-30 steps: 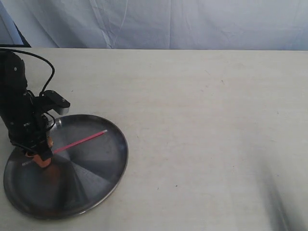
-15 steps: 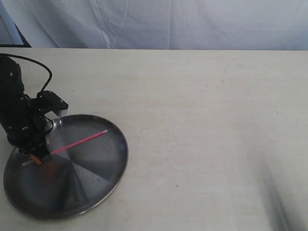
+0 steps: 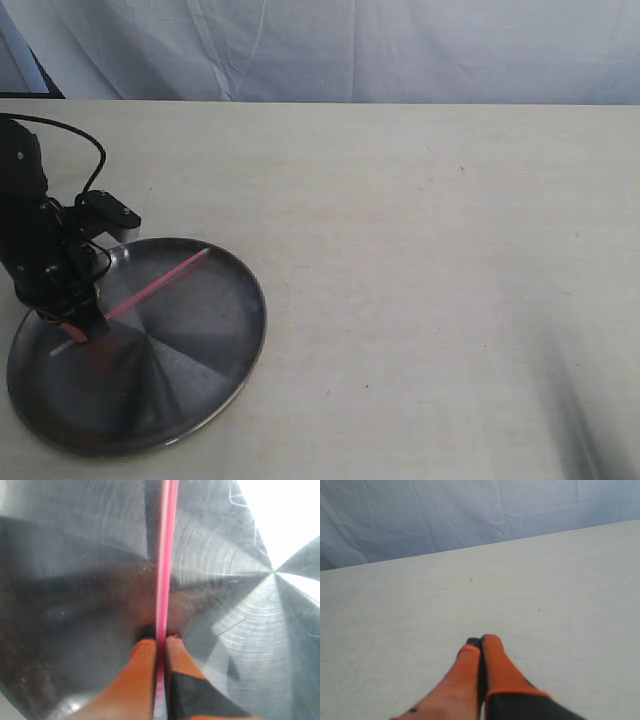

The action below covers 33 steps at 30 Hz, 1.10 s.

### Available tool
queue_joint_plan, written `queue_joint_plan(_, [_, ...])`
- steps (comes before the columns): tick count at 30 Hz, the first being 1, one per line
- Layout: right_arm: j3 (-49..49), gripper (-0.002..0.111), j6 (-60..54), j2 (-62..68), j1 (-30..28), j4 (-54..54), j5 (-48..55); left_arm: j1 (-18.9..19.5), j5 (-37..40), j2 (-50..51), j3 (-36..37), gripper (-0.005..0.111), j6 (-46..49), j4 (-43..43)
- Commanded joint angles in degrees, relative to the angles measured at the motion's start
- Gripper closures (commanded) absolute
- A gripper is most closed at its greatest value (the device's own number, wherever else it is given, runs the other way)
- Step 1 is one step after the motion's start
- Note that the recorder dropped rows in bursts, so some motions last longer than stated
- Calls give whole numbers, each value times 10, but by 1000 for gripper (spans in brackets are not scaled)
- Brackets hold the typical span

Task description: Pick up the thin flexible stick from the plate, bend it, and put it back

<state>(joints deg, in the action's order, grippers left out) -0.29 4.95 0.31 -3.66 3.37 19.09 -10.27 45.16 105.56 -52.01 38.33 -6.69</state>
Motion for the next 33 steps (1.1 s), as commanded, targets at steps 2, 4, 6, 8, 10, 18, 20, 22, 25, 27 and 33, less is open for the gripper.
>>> queue_joint_plan(2, [3, 108, -2, -3, -3, -3, -6, -2, 13, -25, 12, 107, -5, -16])
queue_joint_plan(4, [3, 108, -2, -3, -3, -3, -6, -2, 15, -36, 12, 107, -5, -16])
queue_joint_plan(6, [3, 108, -2, -3, -3, -3, -6, -2, 17, -43, 12, 107, -5, -16])
queue_joint_plan(8, [3, 108, -2, -3, -3, -3, -6, -2, 17, -53, 12, 107, -5, -22])
queue_joint_plan(10, [3, 108, -2, -3, -3, -3, -6, -2, 19, -64, 12, 107, -2, -30])
queue_joint_plan(18, [3, 108, -2, -3, -3, -3, -6, -2, 48, -120, 12, 107, 24, -111])
queue_joint_plan(20, [3, 108, -2, -3, -3, -3, -6, -2, 54, -139, 12, 107, 47, -162])
queue_joint_plan(22, [3, 108, -2, -3, -3, -3, -3, -2, 68, -155, 12, 107, 97, -229])
queue_joint_plan(25, [3, 108, -2, -3, -3, -3, -3, -2, 99, -178, 12, 107, 179, -331])
queue_joint_plan(27, [3, 108, -2, -3, -3, -3, -3, -2, 118, -190, 12, 107, 220, -383])
queue_joint_plan(33, [3, 108, -2, -3, -3, -3, -5, -2, 164, -210, 12, 107, 262, -443])
